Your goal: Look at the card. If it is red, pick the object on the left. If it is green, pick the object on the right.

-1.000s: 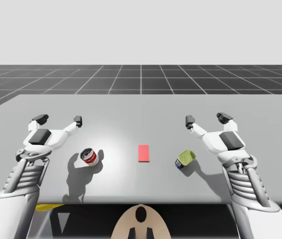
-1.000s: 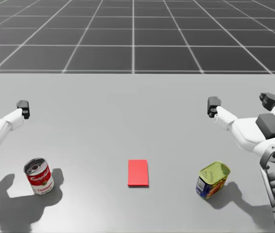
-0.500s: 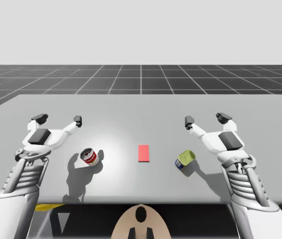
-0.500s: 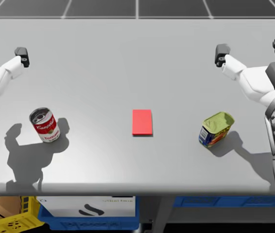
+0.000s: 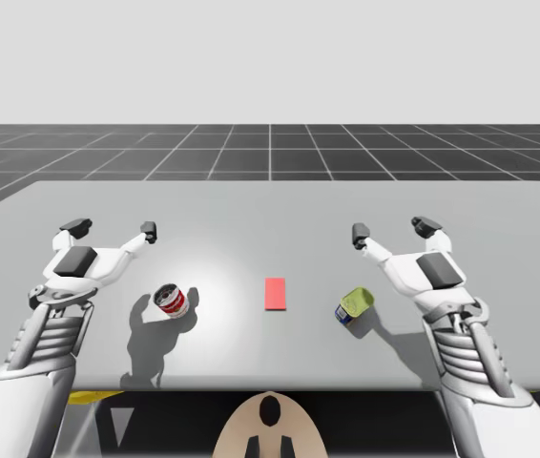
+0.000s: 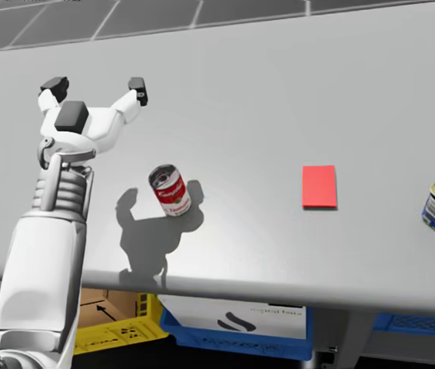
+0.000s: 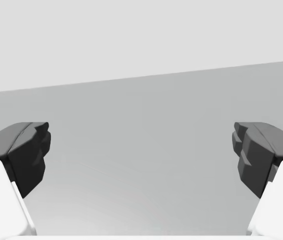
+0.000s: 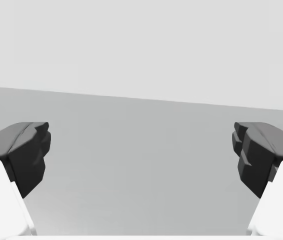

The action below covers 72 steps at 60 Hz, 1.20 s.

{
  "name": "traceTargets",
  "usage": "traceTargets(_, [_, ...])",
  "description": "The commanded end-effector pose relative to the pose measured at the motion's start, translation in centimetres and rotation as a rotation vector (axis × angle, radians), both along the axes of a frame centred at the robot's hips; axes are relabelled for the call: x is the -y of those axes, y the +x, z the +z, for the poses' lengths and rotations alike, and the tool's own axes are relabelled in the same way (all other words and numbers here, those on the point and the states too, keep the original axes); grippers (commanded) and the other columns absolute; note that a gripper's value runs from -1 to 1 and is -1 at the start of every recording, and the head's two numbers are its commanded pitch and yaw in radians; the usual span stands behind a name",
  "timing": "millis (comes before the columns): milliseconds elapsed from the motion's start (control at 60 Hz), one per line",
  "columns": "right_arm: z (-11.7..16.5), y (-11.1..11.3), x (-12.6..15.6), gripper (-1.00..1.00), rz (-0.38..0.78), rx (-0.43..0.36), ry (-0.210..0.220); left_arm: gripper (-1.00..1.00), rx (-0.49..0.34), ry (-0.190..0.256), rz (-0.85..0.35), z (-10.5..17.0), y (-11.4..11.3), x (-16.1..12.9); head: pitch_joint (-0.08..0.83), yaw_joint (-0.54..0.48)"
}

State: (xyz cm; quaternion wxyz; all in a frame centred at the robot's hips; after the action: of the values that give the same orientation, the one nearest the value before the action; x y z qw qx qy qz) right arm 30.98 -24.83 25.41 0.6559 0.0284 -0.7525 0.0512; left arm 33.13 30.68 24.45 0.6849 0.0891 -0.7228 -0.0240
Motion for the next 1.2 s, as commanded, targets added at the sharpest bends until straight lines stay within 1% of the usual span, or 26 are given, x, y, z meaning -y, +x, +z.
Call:
traceTargets(17, [-0.1,0.0,-0.2,-1.00,0.004,-0.003,0.002,-1.00,-0.003,-0.003,0.001,0.0,0.0,0.0,0.730,0.31])
traceTargets(150, [-0.1,0.0,-0.1,-1.00,0.005,-0.003,0.003,-1.00,-0.004,-0.005,-0.001,0.0,0.0,0.0,0.731,0.37])
traceTargets(217, [-0.1,0.0,-0.1,-1.00,0.004,-0.004,0.004,-1.00,-0.003,-0.010,-0.006,0.1,-0.1,0.2,0.731,0.37])
traceTargets(350, [-0.3,0.1,-0.1,-1.00,0.000,-0.010,0.005,-1.00,0.012,-0.036,-0.006,0.7,-0.6,0.6,0.720,0.36])
traceTargets(417, [-0.4,0.1,0.0,-1.00,-0.004,-0.014,0.007,-1.00,0.007,-0.057,-0.036,1.5,-1.8,1.0,0.713,0.37])
traceTargets(433, [-0.3,0.1,-0.1,-1.00,-0.004,-0.015,0.008,-1.00,0.005,-0.053,-0.055,2.0,-2.5,1.2,0.711,0.37])
traceTargets(483, [-0.3,0.0,0.0,-1.00,-0.005,-0.015,0.009,-1.00,0.005,-0.035,-0.075,2.2,-3.4,1.4,0.709,0.37])
traceTargets(517, [-0.2,0.0,0.0,-1.00,-0.007,-0.014,0.012,-1.00,0.011,-0.012,-0.100,2.5,-4.6,1.5,0.709,0.37])
traceTargets(583, [-0.2,0.0,0.1,-1.00,-0.007,-0.013,0.014,-1.00,-0.038,-0.036,-0.130,2.7,-6.3,1.5,0.709,0.38])
traceTargets(600, [-0.2,0.0,0.0,-1.00,-0.008,-0.012,0.014,-1.00,-0.055,-0.059,-0.156,2.7,-7.3,1.3,0.710,0.38])
traceTargets(650, [-0.2,0.0,0.1,-1.00,-0.008,-0.012,0.014,-1.00,-0.072,-0.065,-0.166,2.6,-7.9,1.2,0.711,0.38])
traceTargets(667, [-0.2,0.1,0.1,-1.00,-0.008,-0.013,0.014,-1.00,-0.101,-0.091,-0.196,2.5,-9.2,1.0,0.711,0.39])
traceTargets(717, [-0.2,0.1,0.1,-1.00,-0.008,-0.014,0.014,-1.00,-0.129,-0.094,-0.221,2.2,-10.1,0.9,0.711,0.39])
traceTargets(733, [-0.3,0.1,0.0,-1.00,-0.008,-0.015,0.012,-1.00,-0.158,-0.090,-0.249,1.9,-10.9,0.7,0.711,0.39])
traceTargets(767, [-0.3,0.1,0.0,-1.00,-0.007,-0.015,0.010,-1.00,-0.176,-0.090,-0.269,1.6,-11.4,0.6,0.711,0.39])
traceTargets(783, [-0.4,0.1,0.0,-1.00,-0.007,-0.016,0.007,-1.00,-0.202,-0.115,-0.284,1.1,-12.1,0.5,0.712,0.39])
traceTargets(817, [-0.4,0.1,0.0,-1.00,-0.007,-0.017,0.006,-1.00,-0.195,-0.098,-0.290,0.7,-12.5,0.5,0.712,0.39])
traceTargets(883, [-0.4,0.2,0.0,-1.00,-0.006,-0.016,0.006,-1.00,-0.227,-0.092,-0.304,-0.5,-13.6,0.3,0.712,0.39])
traceTargets(933, [-0.4,0.2,0.0,-1.00,-0.006,-0.014,0.005,-1.00,-0.257,-0.108,-0.310,-1.6,-14.3,0.2,0.712,0.39])
traceTargets(967, [-0.4,0.2,0.1,-1.00,-0.006,-0.013,0.006,-1.00,-0.264,-0.112,-0.309,-2.2,-14.4,0.2,0.711,0.39])
traceTargets(1033, [-0.3,0.3,0.1,-1.00,-0.006,-0.011,0.007,-1.00,-0.301,-0.153,-0.312,-4.3,-14.8,0.2,0.707,0.39])
traceTargets(1067, [-0.3,0.3,0.2,-1.00,-0.006,-0.011,0.007,-1.00,-0.302,-0.154,-0.308,-4.9,-14.8,0.3,0.706,0.39])
traceTargets(1083, [-0.3,0.3,0.2,-1.00,-0.006,-0.011,0.007,-1.00,-0.317,-0.158,-0.311,-5.7,-14.9,0.4,0.706,0.39])
traceTargets(1133, [-0.3,0.3,0.2,-1.00,-0.006,-0.010,0.007,-1.00,-0.325,-0.161,-0.312,-6.5,-14.8,0.6,0.706,0.39])
traceTargets(1167, [-0.3,0.3,0.2,-1.00,-0.005,-0.010,0.008,-1.00,-0.329,-0.138,-0.306,-7.5,-14.7,0.9,0.707,0.38])
traceTargets(1200, [-0.3,0.3,0.2,-1.00,-0.005,-0.009,0.008,-1.00,-0.330,-0.136,-0.306,-7.9,-14.6,1.1,0.707,0.38])
